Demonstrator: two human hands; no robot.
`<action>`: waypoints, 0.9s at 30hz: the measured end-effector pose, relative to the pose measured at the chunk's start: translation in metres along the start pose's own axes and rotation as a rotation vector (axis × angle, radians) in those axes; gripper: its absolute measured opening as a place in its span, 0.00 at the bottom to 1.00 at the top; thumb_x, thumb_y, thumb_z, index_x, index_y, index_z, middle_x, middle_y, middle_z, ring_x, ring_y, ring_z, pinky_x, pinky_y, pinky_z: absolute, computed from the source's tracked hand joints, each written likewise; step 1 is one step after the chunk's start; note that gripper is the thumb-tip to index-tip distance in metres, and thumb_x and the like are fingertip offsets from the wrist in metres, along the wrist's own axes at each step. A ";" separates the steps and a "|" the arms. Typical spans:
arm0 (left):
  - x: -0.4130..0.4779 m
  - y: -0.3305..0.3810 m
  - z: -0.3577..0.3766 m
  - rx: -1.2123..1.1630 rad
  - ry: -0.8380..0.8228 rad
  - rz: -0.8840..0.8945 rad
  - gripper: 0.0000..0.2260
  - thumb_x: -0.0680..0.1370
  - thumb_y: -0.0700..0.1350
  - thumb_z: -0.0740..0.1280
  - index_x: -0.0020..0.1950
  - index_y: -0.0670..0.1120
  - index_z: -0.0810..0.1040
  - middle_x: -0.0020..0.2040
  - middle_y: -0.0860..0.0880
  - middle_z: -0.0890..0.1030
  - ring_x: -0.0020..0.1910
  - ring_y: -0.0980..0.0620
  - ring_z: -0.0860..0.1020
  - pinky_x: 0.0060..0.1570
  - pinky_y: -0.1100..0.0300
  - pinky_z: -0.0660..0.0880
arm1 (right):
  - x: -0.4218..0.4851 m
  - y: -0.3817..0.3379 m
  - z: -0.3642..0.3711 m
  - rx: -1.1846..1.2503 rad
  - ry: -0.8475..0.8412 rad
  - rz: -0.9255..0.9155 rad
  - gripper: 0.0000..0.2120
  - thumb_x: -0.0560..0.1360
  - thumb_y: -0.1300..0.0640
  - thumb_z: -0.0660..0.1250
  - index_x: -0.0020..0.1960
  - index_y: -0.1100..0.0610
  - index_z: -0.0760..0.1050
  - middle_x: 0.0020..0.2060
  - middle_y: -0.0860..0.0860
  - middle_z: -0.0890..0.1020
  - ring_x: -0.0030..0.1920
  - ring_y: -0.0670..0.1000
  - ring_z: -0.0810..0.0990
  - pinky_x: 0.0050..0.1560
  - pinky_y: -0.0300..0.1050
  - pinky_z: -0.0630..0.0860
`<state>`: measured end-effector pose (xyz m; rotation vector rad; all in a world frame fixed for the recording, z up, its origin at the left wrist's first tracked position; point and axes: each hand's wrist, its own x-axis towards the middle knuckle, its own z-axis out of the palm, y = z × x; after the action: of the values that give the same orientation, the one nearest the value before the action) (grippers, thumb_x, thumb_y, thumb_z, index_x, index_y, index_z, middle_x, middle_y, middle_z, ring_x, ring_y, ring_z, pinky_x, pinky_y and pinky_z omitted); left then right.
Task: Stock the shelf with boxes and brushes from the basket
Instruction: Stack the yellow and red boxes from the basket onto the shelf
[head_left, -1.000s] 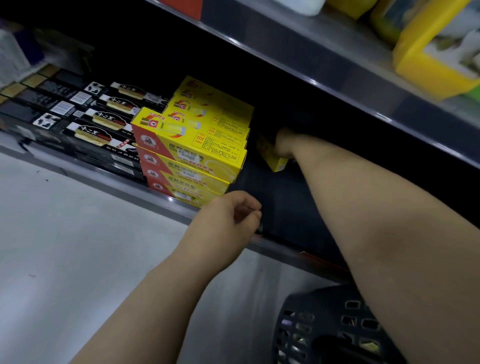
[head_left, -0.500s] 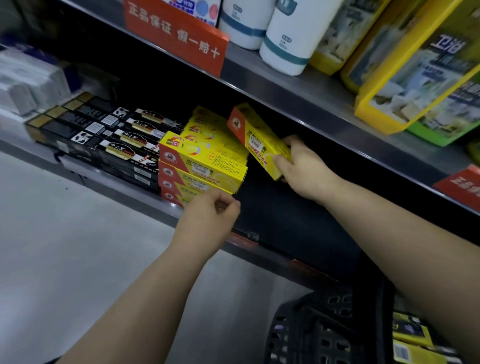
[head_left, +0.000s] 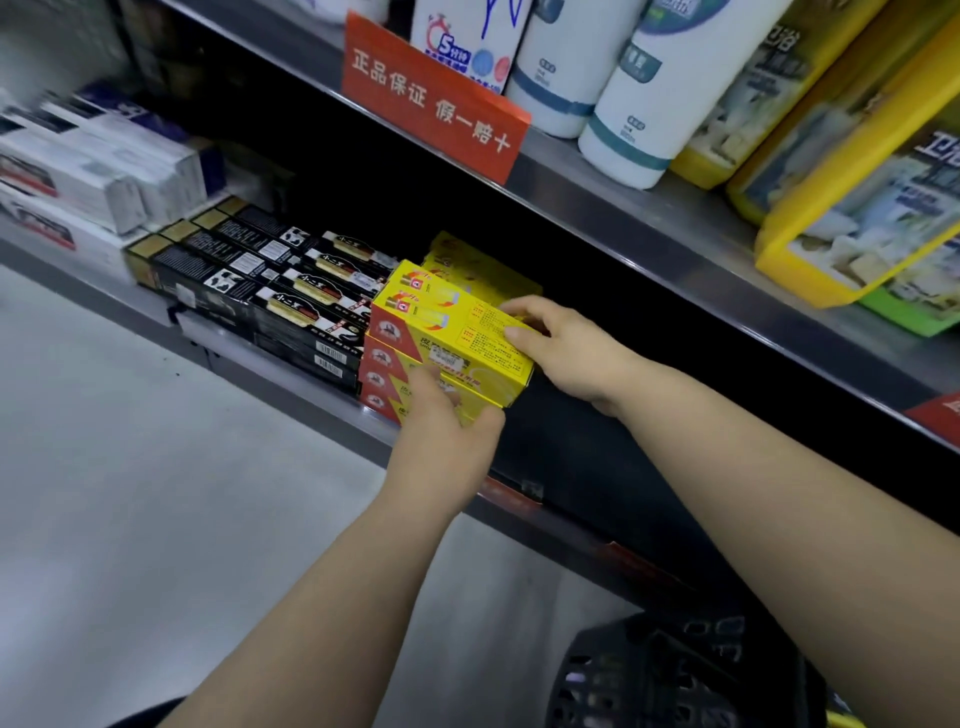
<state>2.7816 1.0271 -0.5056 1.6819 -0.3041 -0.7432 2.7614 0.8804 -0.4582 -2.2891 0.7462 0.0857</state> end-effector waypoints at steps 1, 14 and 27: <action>0.000 0.000 -0.001 0.003 -0.007 0.000 0.24 0.76 0.46 0.65 0.69 0.50 0.58 0.45 0.61 0.71 0.43 0.62 0.71 0.46 0.60 0.68 | 0.001 0.001 0.001 0.006 -0.018 0.023 0.18 0.80 0.50 0.60 0.68 0.50 0.68 0.66 0.52 0.72 0.63 0.50 0.71 0.61 0.43 0.68; -0.004 0.003 -0.007 0.008 -0.049 0.013 0.27 0.79 0.46 0.62 0.76 0.52 0.56 0.71 0.53 0.68 0.60 0.55 0.69 0.51 0.60 0.67 | 0.000 0.004 0.005 -0.051 -0.047 0.030 0.40 0.68 0.48 0.74 0.74 0.52 0.58 0.63 0.52 0.73 0.60 0.51 0.74 0.61 0.48 0.74; -0.015 0.013 0.000 0.045 -0.040 0.035 0.19 0.77 0.45 0.63 0.69 0.50 0.69 0.64 0.52 0.73 0.55 0.56 0.70 0.49 0.60 0.67 | -0.019 0.000 0.002 0.003 0.084 0.109 0.40 0.67 0.47 0.75 0.73 0.52 0.60 0.66 0.55 0.70 0.64 0.54 0.71 0.63 0.50 0.72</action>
<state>2.7726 1.0326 -0.4883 1.7011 -0.3797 -0.7490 2.7461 0.8912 -0.4548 -2.2602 0.9140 0.0391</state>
